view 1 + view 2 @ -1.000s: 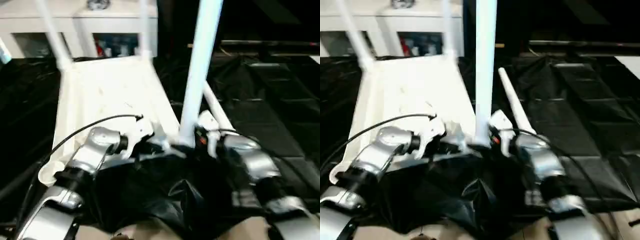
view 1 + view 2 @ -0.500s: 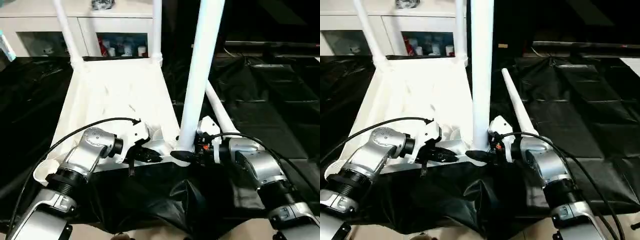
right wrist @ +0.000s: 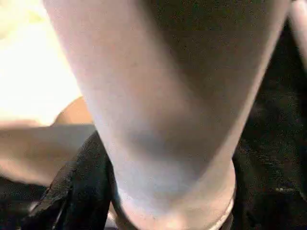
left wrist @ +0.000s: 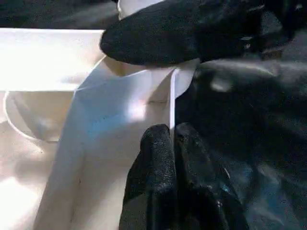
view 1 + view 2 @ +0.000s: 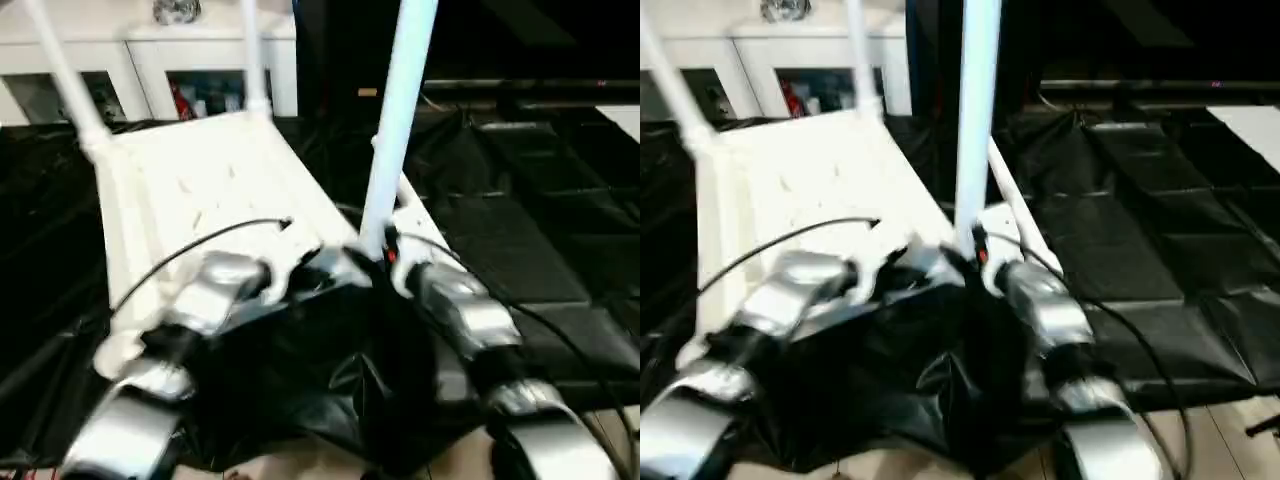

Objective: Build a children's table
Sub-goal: Rotate leg to tighten

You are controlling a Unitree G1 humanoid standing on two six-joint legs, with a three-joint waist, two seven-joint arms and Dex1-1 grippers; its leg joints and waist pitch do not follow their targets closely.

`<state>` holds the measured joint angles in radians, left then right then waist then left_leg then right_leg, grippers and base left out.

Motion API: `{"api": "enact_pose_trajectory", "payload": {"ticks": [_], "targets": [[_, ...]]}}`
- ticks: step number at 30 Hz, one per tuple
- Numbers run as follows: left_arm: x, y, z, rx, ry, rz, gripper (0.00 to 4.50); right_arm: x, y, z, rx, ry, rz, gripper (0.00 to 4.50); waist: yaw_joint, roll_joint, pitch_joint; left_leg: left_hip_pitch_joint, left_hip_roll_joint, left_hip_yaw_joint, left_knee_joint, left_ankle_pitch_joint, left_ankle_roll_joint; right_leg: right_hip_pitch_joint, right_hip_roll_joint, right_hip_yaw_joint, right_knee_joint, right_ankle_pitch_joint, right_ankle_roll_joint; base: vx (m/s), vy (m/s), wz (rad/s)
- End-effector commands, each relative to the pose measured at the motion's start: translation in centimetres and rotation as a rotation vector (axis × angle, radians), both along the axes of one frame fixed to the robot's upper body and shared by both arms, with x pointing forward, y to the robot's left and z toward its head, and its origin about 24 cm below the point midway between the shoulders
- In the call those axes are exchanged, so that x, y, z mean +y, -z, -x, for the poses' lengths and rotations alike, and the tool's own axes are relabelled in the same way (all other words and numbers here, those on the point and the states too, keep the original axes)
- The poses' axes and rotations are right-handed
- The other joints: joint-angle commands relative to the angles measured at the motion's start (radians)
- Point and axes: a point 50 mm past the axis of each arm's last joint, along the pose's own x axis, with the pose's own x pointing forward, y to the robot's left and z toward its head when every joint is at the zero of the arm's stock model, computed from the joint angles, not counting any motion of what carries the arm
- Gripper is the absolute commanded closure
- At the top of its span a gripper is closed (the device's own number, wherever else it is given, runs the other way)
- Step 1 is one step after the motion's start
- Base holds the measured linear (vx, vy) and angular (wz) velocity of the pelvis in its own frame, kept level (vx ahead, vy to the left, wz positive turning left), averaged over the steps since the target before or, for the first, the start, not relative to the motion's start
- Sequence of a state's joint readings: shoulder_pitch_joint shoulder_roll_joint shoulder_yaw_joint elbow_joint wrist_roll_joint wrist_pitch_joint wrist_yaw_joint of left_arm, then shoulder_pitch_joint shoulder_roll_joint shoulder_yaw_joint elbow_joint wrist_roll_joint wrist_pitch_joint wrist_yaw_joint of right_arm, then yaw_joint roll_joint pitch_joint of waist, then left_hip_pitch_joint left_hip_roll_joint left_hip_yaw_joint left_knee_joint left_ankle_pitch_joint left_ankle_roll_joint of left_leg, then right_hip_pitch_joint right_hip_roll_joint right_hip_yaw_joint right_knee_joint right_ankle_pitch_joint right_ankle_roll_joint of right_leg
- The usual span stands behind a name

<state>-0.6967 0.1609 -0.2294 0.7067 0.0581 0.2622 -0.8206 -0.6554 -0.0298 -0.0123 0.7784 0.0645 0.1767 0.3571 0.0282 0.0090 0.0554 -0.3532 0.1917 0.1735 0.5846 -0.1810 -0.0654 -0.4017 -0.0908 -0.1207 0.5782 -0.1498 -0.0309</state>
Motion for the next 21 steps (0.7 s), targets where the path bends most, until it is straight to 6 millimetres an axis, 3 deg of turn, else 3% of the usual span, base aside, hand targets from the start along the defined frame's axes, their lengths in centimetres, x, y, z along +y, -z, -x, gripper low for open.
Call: {"api": "enact_pose_trajectory", "payload": {"ticks": [1, 3, 4, 8, 11, 15, 21], "targets": [[-3.1, -2.4, -0.4, -0.083, 0.07, 0.078, 4.5, 4.2, 1.4, 1.5, 0.062, -0.156, -0.031, 1.76, 0.003, -0.002, -0.071, 0.001, 0.032, -0.01, -0.064, -0.244, 0.033, 0.053, -0.066, 0.055, -0.08, -0.367, -0.154, 0.0, 0.0, 0.0], [-3.2, -2.4, -0.3, -0.087, 0.079, 0.077, 4.5, 4.2, 1.3, 1.5, 0.062, -0.163, -0.04, 1.76, 0.004, -0.004, -0.072, -0.001, 0.032, -0.009, -0.064, -0.222, 0.047, 0.056, -0.064, 0.056, -0.075, -0.326, -0.166, 0.0, 0.0, 0.0], [-3.3, -2.4, -0.2, -0.089, 0.099, 0.086, 4.5, 4.1, 1.2, 1.4, 0.059, -0.179, -0.054, 1.2, 0.006, -0.002, -0.072, -0.001, 0.033, -0.009, -0.064, -0.213, 0.052, 0.057, -0.064, 0.057, -0.072, -0.31, -0.174, 0.0, 0.0, 0.0], [-2.7, -2.2, 0.7, -0.077, 0.196, 0.102, 4.5, 3.2, 0.7, 1.4, 0.013, -0.251, -0.018, 0.85, 0.006, -0.002, -0.07, -0.003, 0.033, -0.01, -0.065, -0.227, 0.058, 0.06, -0.066, 0.056, -0.074, -0.331, -0.174, 0.0, 0.0, 0.0], [-2.0, -2.0, 1.2, -0.057, 0.252, 0.104, 4.5, 2.4, 0.4, 1.5, -0.03, -0.331, 0.002, 0.85, 0.005, 0.0, -0.072, -0.001, 0.036, -0.007, -0.064, -0.218, 0.061, 0.057, -0.065, 0.059, -0.07, -0.294, -0.19, 0.0, 0.0, 0.0], [-1.0, -1.9, 1.7, -0.039, 0.302, 0.103, 4.5, 1.3, -0.3, 2.1, -0.065, -0.454, -0.008, 0.85, 0.012, -0.001, -0.073, -0.002, 0.04, -0.009, -0.064, -0.208, 0.074, 0.063, -0.065, 0.059, -0.062, -0.252, -0.204, 0.0, 0.0, 0.0], [0.3, -1.8, 2.4, -0.004, 0.377, 0.096, 4.5, -0.4, -1.1, 3.5, -0.07, -0.66, -0.01, 0.85, 0.03, -0.001, -0.07, 0.001, 0.043, -0.006, -0.066, -0.221, 0.073, 0.059, -0.064, 0.059, -0.066, -0.297, -0.192, 0.0, 0.0, 0.0]]}}
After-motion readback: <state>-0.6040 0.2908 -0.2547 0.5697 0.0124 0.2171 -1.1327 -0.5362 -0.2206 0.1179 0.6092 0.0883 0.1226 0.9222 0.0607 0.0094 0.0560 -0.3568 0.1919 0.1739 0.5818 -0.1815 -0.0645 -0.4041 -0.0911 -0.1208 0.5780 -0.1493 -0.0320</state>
